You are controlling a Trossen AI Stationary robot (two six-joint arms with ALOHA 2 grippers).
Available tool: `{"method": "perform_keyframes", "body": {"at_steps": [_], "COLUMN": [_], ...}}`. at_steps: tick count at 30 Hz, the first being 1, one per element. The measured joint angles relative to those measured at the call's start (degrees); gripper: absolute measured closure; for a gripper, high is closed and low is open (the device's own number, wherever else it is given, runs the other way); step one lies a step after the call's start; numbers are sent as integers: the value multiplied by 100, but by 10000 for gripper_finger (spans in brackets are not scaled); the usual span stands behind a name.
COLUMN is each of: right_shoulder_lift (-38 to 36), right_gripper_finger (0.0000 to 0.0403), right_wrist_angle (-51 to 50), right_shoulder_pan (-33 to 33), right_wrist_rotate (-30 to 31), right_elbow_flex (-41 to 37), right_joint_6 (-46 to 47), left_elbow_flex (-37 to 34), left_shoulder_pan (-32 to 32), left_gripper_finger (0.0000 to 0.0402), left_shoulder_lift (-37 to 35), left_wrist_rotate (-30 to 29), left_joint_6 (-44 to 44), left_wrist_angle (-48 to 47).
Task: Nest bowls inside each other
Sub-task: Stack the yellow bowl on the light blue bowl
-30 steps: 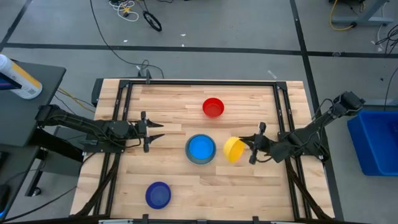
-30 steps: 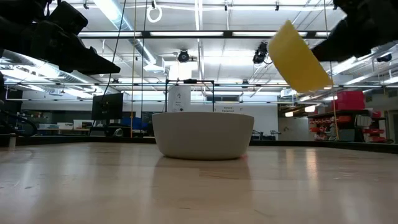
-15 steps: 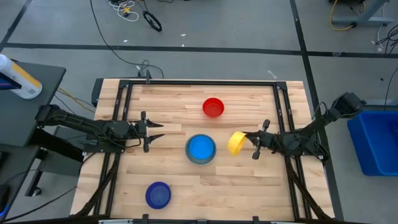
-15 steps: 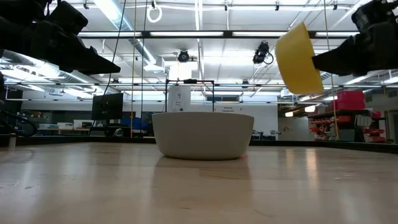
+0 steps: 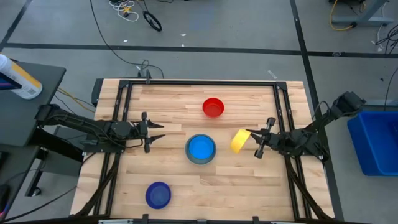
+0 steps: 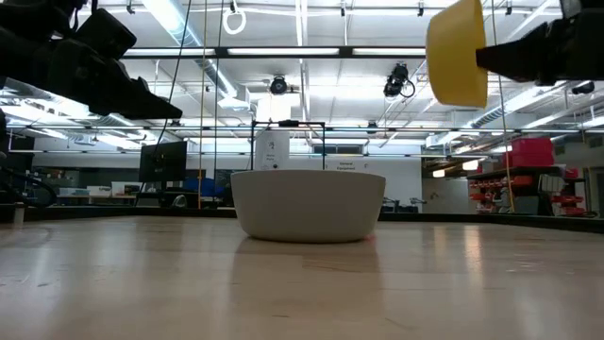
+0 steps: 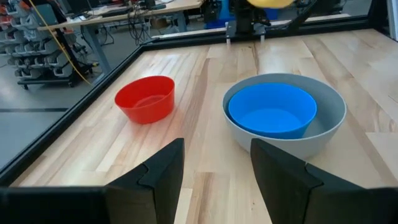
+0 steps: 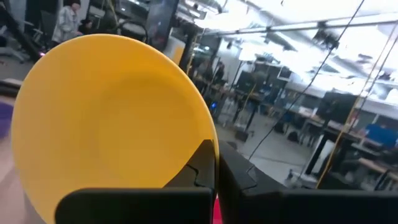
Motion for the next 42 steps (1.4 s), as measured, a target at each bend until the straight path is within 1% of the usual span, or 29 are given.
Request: {"method": "perform_keyframes", "body": {"at_steps": [5,9,13,14,16,18,21,23,25,28,31,37,40,42], "right_shoulder_lift": [-431,-718,-961,-1007,-1089,-1125,-1124,-1106,-1075,-999,-868,-256,225,576], "right_gripper_finger": [402,402,402,402,402,402,402,402,402,402,402,402,403,403], "right_wrist_angle": [-51,-86,-106,-135,-295,-672,-1341,-1511,-1494,-1269,-1130,-503,-21,388], "right_shoulder_pan": [518,1078,1580,1679,1809,1842,1730,1542,1267,710,14,-1456,-1971,-2184], "right_wrist_rotate": [582,1236,2017,2117,1996,1621,699,49,-472,-1351,-1971,-3627,-4160,-4402], "right_elbow_flex": [0,0,0,0,0,0,0,0,0,0,0,0,0,0], "right_joint_6": [-498,-874,-1214,-1236,-1123,-700,119,527,729,819,964,1389,1545,1599], "left_elbow_flex": [0,0,0,0,0,-1,-2,-2,-2,-2,-2,-2,-2,-2], "left_shoulder_pan": [0,2,1,2,0,1,2,0,2,0,0,0,1,2], "left_gripper_finger": [207,207,207,207,207,207,207,207,207,207,207,207,207,207], "left_shoulder_lift": [8,9,9,10,10,10,10,8,10,8,8,10,10,8], "left_wrist_rotate": [0,0,0,0,0,0,0,-2,-2,-2,-2,-2,-2,-2], "left_joint_6": [-3,-3,-4,-3,-3,-3,-3,-1,19,34,45,66,65,65], "left_wrist_angle": [12,10,11,11,11,12,48,65,67,106,104,102,102,102]}}
